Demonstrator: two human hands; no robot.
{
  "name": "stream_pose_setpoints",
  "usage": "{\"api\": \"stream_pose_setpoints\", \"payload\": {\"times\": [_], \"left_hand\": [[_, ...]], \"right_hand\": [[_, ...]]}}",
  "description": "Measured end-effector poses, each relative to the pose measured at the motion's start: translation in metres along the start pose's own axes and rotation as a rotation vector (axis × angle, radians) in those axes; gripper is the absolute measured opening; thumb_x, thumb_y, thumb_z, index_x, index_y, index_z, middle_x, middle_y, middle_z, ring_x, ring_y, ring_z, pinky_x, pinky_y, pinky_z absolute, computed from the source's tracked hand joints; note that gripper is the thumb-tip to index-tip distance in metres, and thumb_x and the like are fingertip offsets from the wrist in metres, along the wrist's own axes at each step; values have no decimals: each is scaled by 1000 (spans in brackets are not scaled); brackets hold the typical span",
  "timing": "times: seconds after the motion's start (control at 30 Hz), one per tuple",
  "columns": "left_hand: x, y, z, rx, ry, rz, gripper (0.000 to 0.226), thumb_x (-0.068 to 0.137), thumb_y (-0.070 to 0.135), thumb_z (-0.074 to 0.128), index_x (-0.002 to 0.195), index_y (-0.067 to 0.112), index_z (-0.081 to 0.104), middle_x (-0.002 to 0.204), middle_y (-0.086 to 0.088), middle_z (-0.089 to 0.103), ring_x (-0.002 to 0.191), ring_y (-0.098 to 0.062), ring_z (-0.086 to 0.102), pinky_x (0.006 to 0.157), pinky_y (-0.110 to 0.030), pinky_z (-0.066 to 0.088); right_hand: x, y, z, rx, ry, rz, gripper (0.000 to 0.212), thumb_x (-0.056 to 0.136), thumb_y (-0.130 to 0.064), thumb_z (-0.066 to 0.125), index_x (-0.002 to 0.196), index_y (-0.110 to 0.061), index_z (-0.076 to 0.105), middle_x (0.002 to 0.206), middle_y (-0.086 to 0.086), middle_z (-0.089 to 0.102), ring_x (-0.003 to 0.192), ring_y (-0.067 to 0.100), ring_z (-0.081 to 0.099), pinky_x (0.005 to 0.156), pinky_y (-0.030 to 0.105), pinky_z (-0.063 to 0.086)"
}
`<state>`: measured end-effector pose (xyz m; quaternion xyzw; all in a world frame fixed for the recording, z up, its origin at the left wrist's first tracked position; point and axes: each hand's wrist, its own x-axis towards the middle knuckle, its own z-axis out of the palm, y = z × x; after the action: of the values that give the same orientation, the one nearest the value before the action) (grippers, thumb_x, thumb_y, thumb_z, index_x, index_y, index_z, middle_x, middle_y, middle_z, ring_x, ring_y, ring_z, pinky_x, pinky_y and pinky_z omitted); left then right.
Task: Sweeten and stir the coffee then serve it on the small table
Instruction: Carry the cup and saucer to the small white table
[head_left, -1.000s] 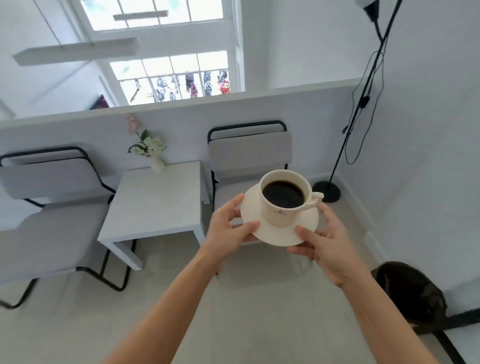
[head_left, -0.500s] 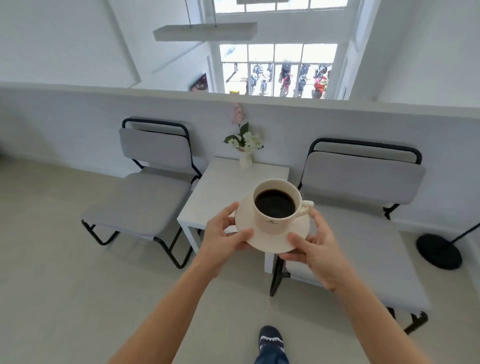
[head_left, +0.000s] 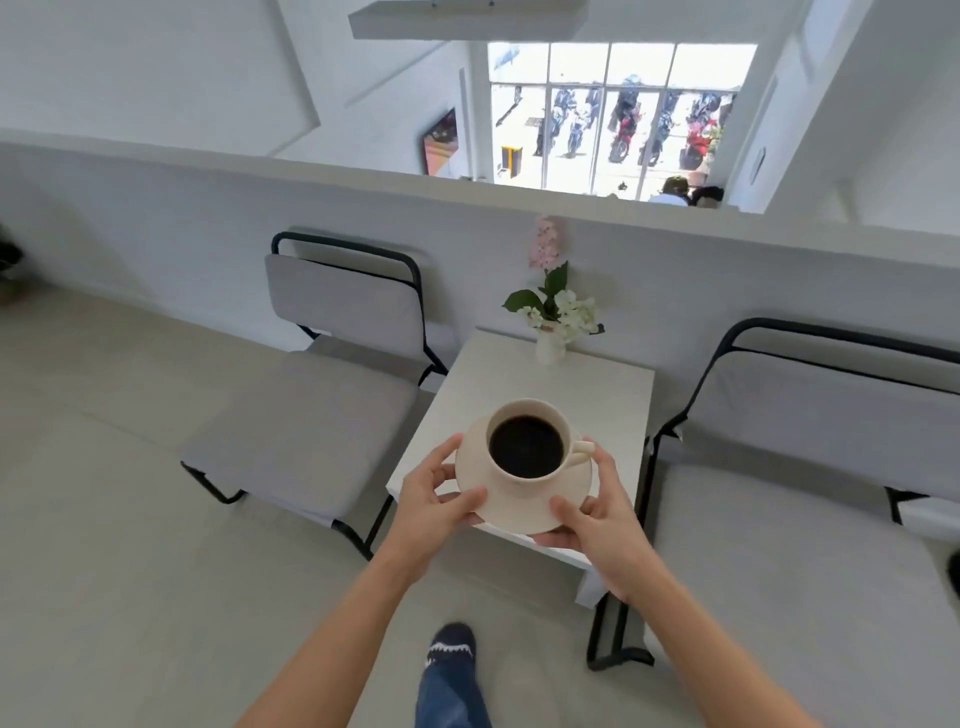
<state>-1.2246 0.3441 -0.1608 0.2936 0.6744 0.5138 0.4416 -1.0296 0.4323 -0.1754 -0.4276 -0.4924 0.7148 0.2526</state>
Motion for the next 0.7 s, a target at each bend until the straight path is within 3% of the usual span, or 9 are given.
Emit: {"api": "stream_pose_setpoints", "payload": {"times": [0.17, 0.5, 0.7], "left_hand": [[95, -19, -25, 29, -113, -53, 71, 88, -4, 73, 149, 19, 46, 119, -13, 66, 86, -16, 77, 70, -31, 65], [249, -81, -30, 88, -314, -174, 72, 89, -3, 71, 150, 23, 43, 128, -17, 61, 97, -31, 75, 74, -32, 64], [310, -149, -16, 129, -351, -244, 73, 89, 2, 73, 150, 29, 42, 127, -8, 63, 97, -20, 76, 74, -28, 63]], "right_hand": [[75, 18, 21, 3, 112, 15, 77, 92, -1, 62, 141, -49, 28, 130, 18, 56, 101, 35, 70, 68, 43, 63], [196, 81, 21, 0, 281, 66, 77, 91, -9, 67, 145, -43, 24, 132, 15, 55, 93, 31, 73, 67, 44, 63], [257, 140, -1, -23, 302, 137, 80, 90, -14, 68, 147, -43, 20, 130, 14, 56, 87, 32, 74, 63, 38, 62]]}}
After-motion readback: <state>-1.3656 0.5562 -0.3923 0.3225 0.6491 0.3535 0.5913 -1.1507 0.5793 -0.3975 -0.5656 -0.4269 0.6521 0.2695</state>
